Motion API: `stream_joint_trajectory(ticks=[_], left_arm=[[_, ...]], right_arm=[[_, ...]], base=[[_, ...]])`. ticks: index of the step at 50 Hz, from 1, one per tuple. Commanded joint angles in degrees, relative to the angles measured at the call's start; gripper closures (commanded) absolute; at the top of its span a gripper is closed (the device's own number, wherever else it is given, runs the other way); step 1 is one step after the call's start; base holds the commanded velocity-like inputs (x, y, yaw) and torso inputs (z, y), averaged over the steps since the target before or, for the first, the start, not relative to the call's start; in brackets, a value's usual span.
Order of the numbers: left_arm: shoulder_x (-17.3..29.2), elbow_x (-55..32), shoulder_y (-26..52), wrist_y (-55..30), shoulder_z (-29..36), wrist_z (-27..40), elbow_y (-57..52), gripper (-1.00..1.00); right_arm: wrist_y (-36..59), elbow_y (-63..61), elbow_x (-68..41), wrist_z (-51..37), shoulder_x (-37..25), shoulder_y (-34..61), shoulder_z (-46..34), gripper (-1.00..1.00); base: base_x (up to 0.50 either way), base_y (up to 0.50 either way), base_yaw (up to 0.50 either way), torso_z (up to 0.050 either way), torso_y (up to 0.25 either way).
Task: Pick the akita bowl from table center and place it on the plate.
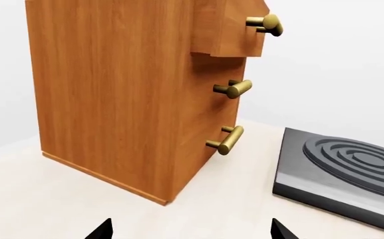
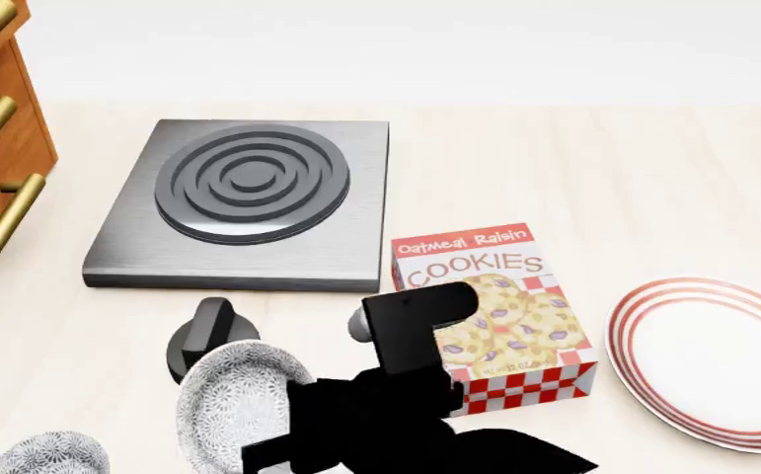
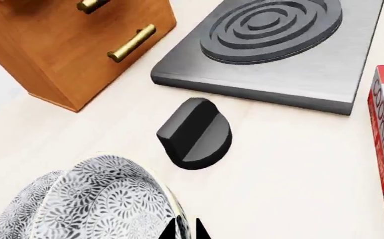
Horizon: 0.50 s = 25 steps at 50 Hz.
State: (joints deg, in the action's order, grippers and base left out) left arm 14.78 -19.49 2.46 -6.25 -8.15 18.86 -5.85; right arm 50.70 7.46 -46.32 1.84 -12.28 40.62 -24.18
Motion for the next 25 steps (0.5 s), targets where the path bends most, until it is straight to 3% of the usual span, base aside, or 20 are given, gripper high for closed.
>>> stream_joint_trajectory(ticks=[1, 25], left_arm=[[0.27, -0.03, 0.18, -0.4, 0.59, 0.13, -0.28, -1.0], [0.8, -0.08, -0.1, -0.8, 1.41, 0.53, -1.16, -1.0]], right_arm=[[-3.71, -12.21, -1.22, -5.09, -3.47, -2.4, 5.25, 1.0], [-13.1, -35.83, 2.39, -15.77, -15.16, -9.66, 20.22, 1.0]], base=[[0.0, 0.0, 0.0, 0.0, 0.0], [0.0, 0.0, 0.0, 0.0, 0.001]])
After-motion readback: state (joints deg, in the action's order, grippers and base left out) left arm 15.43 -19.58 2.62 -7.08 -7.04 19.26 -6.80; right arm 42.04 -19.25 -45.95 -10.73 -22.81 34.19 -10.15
